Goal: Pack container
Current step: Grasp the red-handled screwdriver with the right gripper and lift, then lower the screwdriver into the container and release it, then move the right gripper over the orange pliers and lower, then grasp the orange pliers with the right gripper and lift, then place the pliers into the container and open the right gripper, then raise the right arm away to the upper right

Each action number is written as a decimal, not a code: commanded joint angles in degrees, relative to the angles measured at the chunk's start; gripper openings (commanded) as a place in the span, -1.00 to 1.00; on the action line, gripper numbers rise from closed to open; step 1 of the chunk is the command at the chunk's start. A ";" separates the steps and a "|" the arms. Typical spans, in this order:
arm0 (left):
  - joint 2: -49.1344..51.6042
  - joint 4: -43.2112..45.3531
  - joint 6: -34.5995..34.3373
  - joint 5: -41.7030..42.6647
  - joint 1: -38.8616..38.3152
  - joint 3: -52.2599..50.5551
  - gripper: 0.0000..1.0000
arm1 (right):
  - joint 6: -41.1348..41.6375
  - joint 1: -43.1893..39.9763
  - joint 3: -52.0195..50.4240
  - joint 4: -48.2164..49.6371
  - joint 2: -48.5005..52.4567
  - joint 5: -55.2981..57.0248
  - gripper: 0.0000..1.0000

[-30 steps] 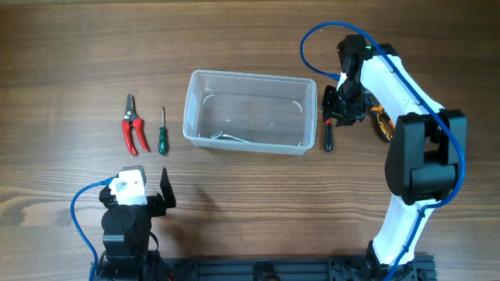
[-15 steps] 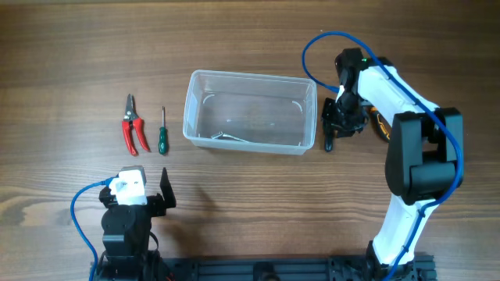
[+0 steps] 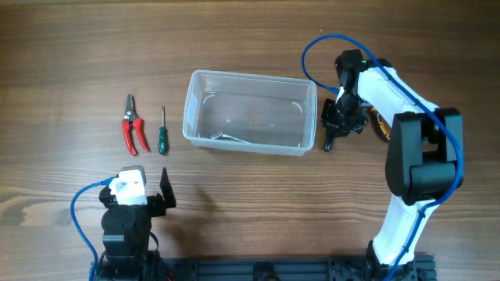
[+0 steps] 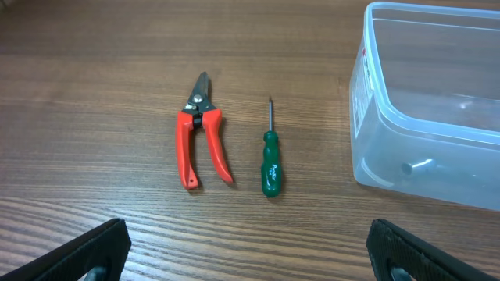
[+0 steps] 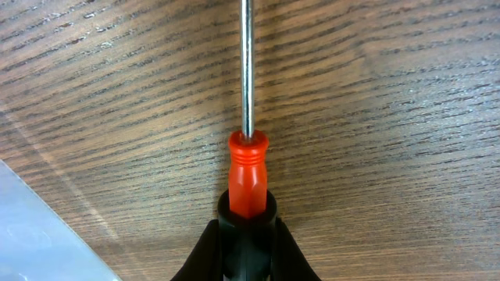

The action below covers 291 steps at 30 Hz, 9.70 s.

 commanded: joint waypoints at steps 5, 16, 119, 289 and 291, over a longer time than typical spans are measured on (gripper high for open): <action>-0.48 0.04 1.05 -0.33 0.37 -0.33 0.99 | -0.02 -1.46 0.46 -0.39 -0.76 0.79 -0.91; -0.48 0.04 1.05 -0.33 0.37 -0.33 0.99 | -7.78 -3.74 12.35 -5.44 -1.51 0.81 -0.91; -0.48 0.04 1.05 -0.33 0.37 -0.33 1.00 | -38.99 0.57 24.46 -14.12 -14.56 13.22 -0.02; -0.42 0.04 1.05 -0.33 0.37 -0.33 0.99 | -23.76 -10.16 41.51 -19.98 -7.87 12.76 0.27; -0.42 0.04 1.05 -0.33 0.37 -0.33 1.00 | -24.17 -13.51 41.38 -19.91 -7.85 12.79 0.69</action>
